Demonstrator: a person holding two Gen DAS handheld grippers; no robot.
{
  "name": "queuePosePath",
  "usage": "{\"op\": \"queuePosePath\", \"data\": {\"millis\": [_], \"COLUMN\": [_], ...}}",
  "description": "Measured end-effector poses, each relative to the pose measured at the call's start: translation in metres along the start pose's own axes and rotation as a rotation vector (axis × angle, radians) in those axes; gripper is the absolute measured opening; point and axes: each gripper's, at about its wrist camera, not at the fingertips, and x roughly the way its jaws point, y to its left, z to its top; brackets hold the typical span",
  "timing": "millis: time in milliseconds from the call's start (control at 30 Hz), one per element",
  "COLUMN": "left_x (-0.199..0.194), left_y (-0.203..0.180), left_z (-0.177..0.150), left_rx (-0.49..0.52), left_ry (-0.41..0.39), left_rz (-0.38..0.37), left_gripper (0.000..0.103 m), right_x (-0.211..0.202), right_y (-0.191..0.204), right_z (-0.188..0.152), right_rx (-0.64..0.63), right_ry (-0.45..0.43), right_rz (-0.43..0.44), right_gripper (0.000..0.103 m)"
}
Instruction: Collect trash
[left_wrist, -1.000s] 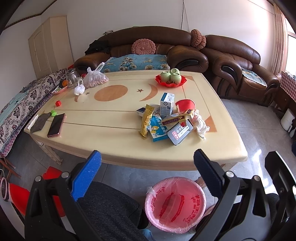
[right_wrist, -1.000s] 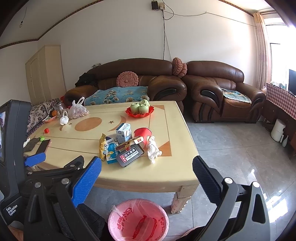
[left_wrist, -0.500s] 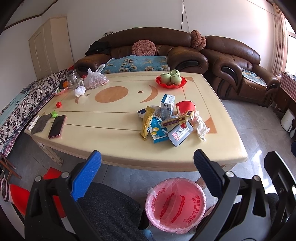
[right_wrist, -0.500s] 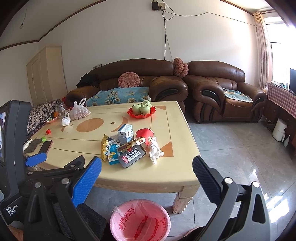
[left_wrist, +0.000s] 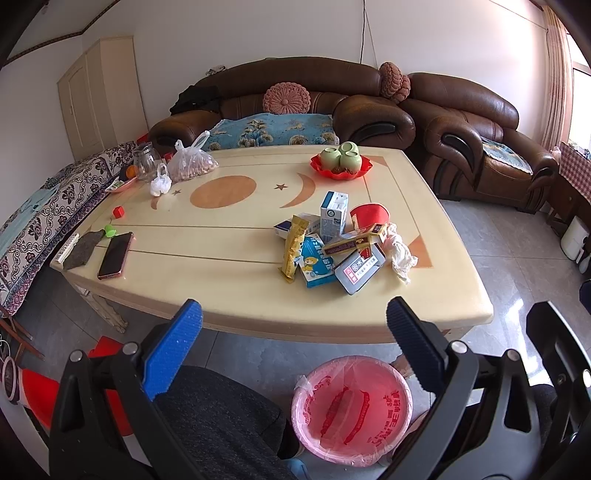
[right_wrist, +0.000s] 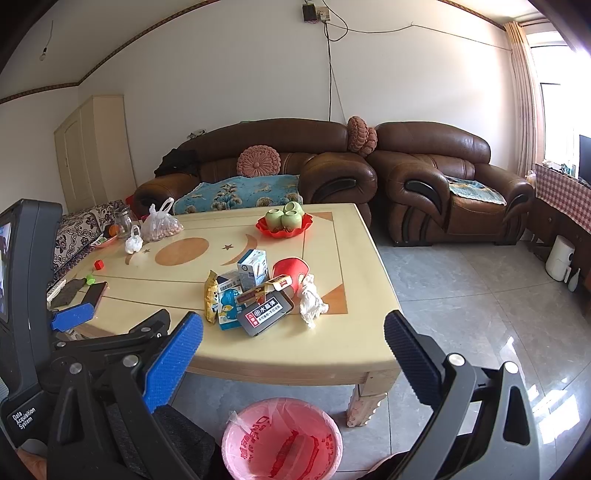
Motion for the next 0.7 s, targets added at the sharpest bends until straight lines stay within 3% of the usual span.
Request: {"op": "queuePosePath", "data": {"millis": [700], "left_x": [0.0007], "left_y": [-0.0004], "left_z": [-0.0006], "left_rx": [0.003], "left_ry": [0.000], "left_rz": [0.006], "left_gripper": [0.098], "right_x": [0.0017], "right_y": [0.0032], "right_z": [0.0009], "right_rx": [0.008], "right_ry": [0.009], "right_rz": [0.011], "right_gripper": [0.096]}}
